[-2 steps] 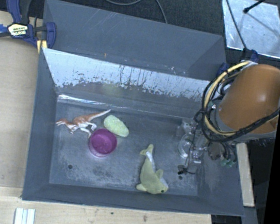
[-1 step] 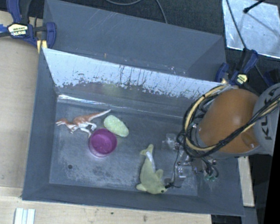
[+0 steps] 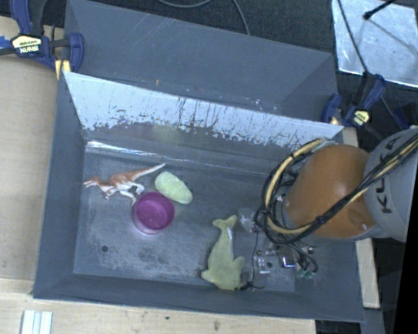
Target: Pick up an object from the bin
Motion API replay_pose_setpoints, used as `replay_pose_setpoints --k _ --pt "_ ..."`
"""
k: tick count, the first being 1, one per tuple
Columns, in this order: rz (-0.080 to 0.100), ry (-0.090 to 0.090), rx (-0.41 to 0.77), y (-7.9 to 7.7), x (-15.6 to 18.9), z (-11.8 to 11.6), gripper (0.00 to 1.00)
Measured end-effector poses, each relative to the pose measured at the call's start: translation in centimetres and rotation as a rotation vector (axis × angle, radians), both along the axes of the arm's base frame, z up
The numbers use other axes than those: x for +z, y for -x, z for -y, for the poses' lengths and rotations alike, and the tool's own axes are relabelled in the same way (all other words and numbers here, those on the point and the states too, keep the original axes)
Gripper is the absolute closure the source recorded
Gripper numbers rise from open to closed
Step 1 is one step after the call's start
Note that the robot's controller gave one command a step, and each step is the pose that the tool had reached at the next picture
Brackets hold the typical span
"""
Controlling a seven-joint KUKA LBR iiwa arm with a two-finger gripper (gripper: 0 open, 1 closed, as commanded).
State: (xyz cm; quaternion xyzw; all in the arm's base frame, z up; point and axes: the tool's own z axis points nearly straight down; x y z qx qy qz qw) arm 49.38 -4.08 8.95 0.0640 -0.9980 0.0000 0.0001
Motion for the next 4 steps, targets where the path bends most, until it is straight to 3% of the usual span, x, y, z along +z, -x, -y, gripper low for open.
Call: replay_pose_setpoints --k 1,2,3,4 --pt "0.006 0.000 -0.095 1.1 4.1 -2.1 0.00" --pt "0.003 0.001 -0.107 1.0 -2.0 -1.1 0.00" --pt "0.013 0.002 0.525 0.5 -1.8 -1.5 1.00" --pt "0.012 0.002 0.525 0.5 -1.8 -1.5 1.00"
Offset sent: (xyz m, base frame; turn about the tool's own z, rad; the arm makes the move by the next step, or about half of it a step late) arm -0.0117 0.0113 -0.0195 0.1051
